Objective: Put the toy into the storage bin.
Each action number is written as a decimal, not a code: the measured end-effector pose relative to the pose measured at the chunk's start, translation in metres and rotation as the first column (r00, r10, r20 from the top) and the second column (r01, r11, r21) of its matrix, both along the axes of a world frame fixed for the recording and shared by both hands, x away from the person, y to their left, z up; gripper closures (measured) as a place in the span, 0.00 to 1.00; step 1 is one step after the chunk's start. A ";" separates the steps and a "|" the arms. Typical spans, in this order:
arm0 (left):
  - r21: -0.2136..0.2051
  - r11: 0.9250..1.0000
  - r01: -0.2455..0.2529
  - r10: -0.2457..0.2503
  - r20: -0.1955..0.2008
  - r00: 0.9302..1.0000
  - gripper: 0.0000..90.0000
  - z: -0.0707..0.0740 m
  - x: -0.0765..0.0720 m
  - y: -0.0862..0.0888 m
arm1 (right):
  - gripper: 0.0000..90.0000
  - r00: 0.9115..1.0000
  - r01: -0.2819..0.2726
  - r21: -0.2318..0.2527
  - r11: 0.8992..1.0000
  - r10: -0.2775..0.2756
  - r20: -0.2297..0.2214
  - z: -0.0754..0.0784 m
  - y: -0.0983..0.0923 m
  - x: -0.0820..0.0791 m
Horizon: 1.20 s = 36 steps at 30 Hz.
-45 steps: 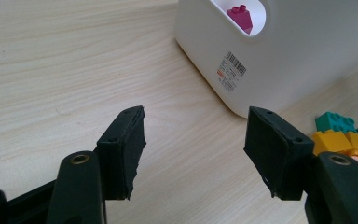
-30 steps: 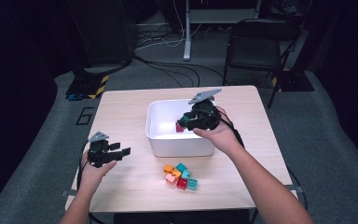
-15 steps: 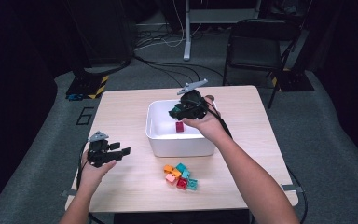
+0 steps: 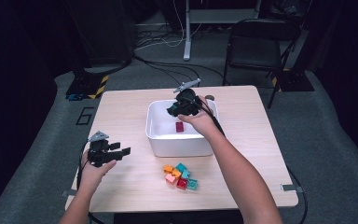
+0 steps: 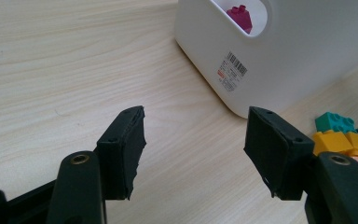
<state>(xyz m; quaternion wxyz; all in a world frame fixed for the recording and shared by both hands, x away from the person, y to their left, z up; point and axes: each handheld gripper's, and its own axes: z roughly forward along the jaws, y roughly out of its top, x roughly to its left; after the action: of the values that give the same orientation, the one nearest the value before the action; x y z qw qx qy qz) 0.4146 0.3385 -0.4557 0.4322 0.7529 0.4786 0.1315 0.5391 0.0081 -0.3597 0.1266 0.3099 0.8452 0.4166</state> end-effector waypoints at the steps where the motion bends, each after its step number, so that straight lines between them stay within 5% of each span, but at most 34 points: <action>1: 0.003 1.000 0.006 -0.006 -0.006 1.000 0.41 0.000 0.000 0.000 | 0.65 1.000 0.008 -0.005 1.000 -0.008 -0.006 -0.002 -0.001 0.003; 19: -0.001 1.000 0.001 -0.001 0.000 1.000 0.41 0.000 0.000 0.000 | 0.62 0.997 0.050 -0.095 0.994 -0.056 -0.055 -0.026 0.002 0.021; 28: 0.001 1.000 0.003 -0.003 0.001 1.000 0.41 0.000 0.000 0.001 | 0.52 0.999 0.036 -0.054 0.998 -0.037 -0.021 -0.008 -0.003 0.007; 36: -0.007 1.000 -0.004 0.004 -0.011 1.000 0.41 0.000 0.000 0.000 | 0.46 1.000 -0.010 0.010 1.000 0.010 0.024 0.021 -0.011 -0.026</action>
<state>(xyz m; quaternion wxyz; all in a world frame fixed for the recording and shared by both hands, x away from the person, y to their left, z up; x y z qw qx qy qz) 0.4144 0.3386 -0.4561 0.4321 0.7510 0.4830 0.1265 0.5130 -0.0032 -0.3383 0.1331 0.3013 0.8431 0.4251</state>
